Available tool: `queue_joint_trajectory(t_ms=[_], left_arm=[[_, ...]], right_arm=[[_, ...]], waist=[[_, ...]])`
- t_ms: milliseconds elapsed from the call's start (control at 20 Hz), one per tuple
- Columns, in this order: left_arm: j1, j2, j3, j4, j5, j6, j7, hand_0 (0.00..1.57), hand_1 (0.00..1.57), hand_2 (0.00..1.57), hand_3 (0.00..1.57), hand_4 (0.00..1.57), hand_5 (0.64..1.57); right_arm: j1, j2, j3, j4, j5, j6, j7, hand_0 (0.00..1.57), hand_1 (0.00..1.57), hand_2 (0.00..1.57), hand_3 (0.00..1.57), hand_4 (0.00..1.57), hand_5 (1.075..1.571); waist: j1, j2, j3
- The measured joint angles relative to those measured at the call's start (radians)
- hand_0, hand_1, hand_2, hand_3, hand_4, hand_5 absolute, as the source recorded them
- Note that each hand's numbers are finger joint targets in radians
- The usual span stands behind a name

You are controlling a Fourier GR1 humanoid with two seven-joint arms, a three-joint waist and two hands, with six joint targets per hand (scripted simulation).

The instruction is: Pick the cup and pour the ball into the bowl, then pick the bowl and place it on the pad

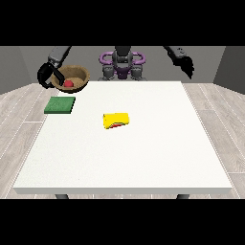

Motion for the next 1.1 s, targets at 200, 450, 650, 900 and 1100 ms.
queue_joint_trajectory(t_ms=[200, 450, 650, 900, 1100], left_arm=[[-0.021, 0.147, 0.126, 0.016, 0.102, -0.111, -0.014, 0.00, 0.00, 0.00, 0.00, 1.29, 1.571], [-0.023, 0.288, 0.253, 0.114, 0.186, -0.230, -0.083, 0.00, 0.00, 0.00, 0.00, 1.23, 1.566], [-0.044, 0.362, 0.308, 0.169, 0.230, -0.289, -0.100, 0.00, 0.00, 0.00, 0.00, 1.19, 1.557], [-0.035, 0.375, 0.318, 0.162, 0.245, -0.316, -0.117, 0.00, 0.00, 0.00, 0.00, 1.18, 1.552], [-0.044, 0.378, 0.322, 0.157, 0.245, -0.316, -0.147, 0.00, 0.00, 0.00, 0.00, 1.18, 1.552]], right_arm=[[0.040, -0.049, -0.054, 0.014, -0.035, 0.027, -0.085, 1.57, 1.57, 1.57, 0.00, 0.87, 1.570], [0.057, -0.063, -0.086, 0.002, -0.052, 0.021, -0.156, 1.57, 1.57, 1.57, 0.00, 0.79, 1.567], [0.043, -0.083, -0.117, 0.021, -0.070, 0.023, -0.191, 1.57, 1.57, 1.57, 0.00, 0.69, 1.567], [0.033, -0.128, -0.165, 0.081, -0.078, -0.027, -0.188, 1.09, 1.09, 1.23, 1.16, 0.00, 1.523], [-0.005, -0.154, -0.183, 0.123, -0.089, -0.012, -0.183, 0.32, 0.32, 0.48, 0.73, 0.00, 1.495]], waist=[[0.026, 0.055, 0.0003], [0.027, 0.117, -0.0002], [0.029, 0.158, -0.0002], [0.052, 0.182, 0.0001], [0.063, 0.223, 0.0003]])
